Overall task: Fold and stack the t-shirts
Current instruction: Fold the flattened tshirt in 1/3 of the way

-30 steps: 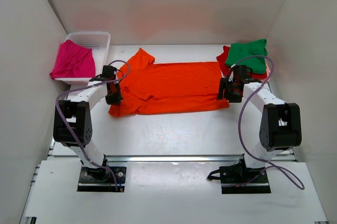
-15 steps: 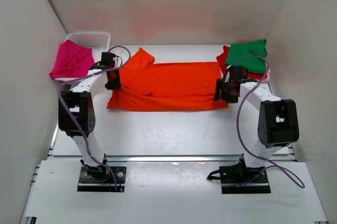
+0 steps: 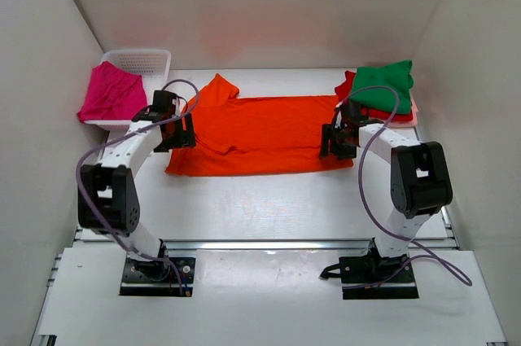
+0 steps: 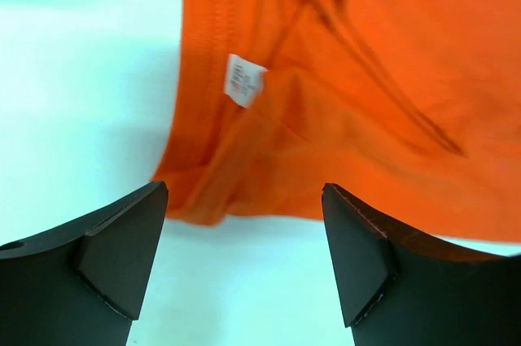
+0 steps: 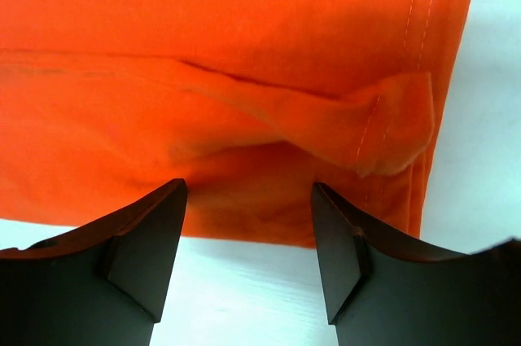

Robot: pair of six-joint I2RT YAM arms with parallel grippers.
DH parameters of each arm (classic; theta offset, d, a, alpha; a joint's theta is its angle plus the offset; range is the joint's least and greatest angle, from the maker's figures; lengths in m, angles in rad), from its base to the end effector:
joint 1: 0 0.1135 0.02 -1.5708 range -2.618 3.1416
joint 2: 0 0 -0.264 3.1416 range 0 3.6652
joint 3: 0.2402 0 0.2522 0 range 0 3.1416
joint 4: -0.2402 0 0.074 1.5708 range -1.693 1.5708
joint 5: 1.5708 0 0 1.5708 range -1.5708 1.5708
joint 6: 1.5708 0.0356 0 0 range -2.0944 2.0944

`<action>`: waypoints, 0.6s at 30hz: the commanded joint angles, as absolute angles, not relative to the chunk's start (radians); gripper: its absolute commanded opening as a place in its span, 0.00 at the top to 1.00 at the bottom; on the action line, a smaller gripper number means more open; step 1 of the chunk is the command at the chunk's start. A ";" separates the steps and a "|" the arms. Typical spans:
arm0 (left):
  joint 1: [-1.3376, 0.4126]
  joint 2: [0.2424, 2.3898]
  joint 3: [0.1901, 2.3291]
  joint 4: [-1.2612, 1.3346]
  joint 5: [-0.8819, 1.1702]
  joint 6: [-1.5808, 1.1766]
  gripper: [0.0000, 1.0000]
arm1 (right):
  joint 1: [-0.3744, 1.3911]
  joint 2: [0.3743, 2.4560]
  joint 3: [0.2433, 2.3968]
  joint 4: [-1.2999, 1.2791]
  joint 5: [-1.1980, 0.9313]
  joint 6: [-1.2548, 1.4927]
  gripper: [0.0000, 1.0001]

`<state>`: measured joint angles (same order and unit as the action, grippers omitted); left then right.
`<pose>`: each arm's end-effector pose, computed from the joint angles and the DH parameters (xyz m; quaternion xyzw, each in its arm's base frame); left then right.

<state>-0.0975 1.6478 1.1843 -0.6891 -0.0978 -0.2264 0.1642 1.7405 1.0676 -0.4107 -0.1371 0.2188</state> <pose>0.3295 -0.0287 0.2209 -0.0730 0.9744 0.0138 0.2123 0.3393 0.0611 0.1714 0.0099 0.9683 0.1111 0.2236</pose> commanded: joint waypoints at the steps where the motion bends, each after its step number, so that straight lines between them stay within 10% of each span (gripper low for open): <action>1: -0.118 1.517 1.135 -0.623 -0.061 -0.284 0.12 | 0.175 1.764 1.127 -0.364 -0.137 0.230 0.40; 18: -0.245 1.709 0.951 -0.518 -0.098 -0.414 0.21 | 0.201 1.786 1.042 -0.373 -0.107 0.273 0.40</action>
